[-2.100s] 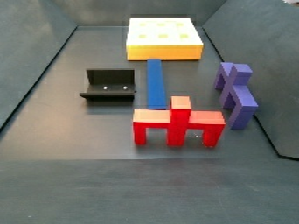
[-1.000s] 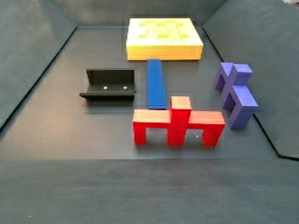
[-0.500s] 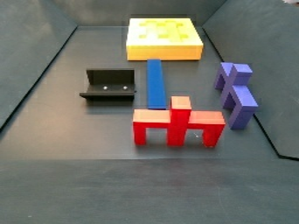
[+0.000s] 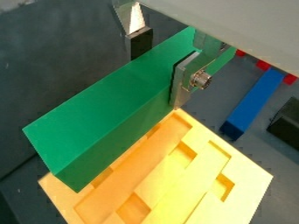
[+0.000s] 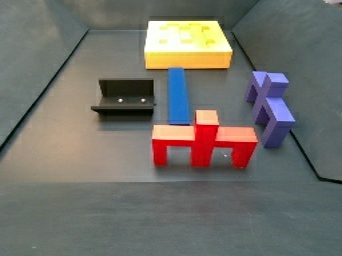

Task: Pick up the green object. Move up. Move to above the board. Insert the green object.
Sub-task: Insert the green object.

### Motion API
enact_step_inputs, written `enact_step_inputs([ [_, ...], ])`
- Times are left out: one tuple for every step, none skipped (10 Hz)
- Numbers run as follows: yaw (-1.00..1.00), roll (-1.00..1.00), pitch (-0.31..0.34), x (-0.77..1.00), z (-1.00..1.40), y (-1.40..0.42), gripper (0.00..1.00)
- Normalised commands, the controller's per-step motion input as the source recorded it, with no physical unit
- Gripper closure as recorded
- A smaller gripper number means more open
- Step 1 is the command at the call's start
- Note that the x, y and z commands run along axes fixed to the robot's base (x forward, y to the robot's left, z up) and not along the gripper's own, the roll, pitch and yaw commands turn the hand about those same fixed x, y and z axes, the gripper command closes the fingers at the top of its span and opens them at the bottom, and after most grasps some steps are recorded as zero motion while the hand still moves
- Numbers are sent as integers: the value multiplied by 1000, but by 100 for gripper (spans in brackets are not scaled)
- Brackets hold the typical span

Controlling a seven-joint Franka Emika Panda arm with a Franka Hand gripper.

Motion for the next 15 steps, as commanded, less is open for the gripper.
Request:
enact_step_inputs([
  [206,-1,-79,340,-1000,-143,100],
  [189,0,-83,314,-1000,-171,100],
  [160,119,-21,263,-997,-203,100],
  [117,181,0,143,-934,-154,100],
  [80,206,0,66,-903,-149,100],
  [54,241,0,0,-829,-129,100],
  [89,249,13,0,-780,-89,100],
  [63,156,36,0,-751,-40,100],
  [60,191,64,0,-709,-63,100],
  [43,220,66,0,-691,-43,100],
  [14,241,81,0,-657,-31,100],
  [3,176,51,0,-577,-31,100],
  [6,110,11,11,-566,-37,100],
  [0,81,0,0,-523,-117,100],
  [0,33,0,0,-429,-143,100],
])
